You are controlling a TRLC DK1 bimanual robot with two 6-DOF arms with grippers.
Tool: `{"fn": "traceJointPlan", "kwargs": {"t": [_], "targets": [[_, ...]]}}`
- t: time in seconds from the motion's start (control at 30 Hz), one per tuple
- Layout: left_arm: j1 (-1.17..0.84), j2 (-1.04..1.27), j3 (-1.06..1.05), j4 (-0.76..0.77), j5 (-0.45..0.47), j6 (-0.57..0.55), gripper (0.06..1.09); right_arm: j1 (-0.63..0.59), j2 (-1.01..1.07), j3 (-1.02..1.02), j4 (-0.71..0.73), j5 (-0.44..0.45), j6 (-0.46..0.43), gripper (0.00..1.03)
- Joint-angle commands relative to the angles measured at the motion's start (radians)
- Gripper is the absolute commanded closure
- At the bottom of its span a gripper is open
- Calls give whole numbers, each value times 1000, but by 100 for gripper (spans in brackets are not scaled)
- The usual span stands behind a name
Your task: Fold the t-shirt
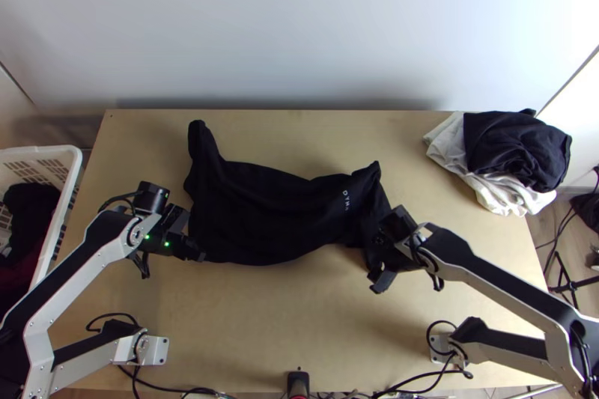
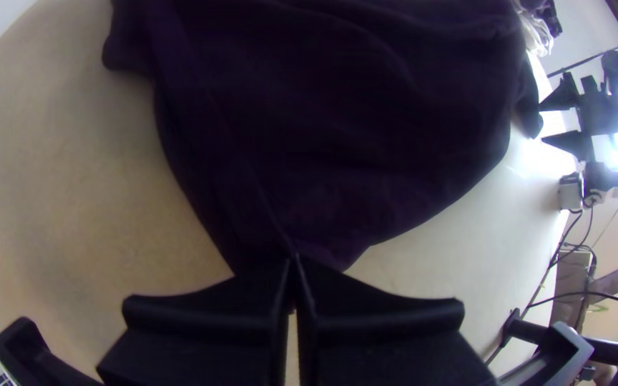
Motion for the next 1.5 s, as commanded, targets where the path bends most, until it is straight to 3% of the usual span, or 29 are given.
{"fn": "traceJointPlan", "kwargs": {"t": [0.0,0.13,0.17,0.5,0.83,1.17,1.47], "targets": [[5,3,16,-8,-1,3,105,-30,57,0,47,24,-2,70],[5,5,31,-17,-1,4,105,-47,21,17,47,24,-5,99],[6,3,39,-25,-1,4,105,-56,4,24,47,24,-5,100],[51,-60,244,-147,1,4,105,-177,-79,316,-142,14,-39,100],[167,-61,591,-181,1,-4,105,-280,-64,644,-283,-3,-72,100],[244,-51,942,-152,-2,-47,105,-358,-71,952,-303,-3,-72,100],[298,-64,1122,-45,-73,-43,105,-370,-82,1192,-272,1,-72,100]]}}
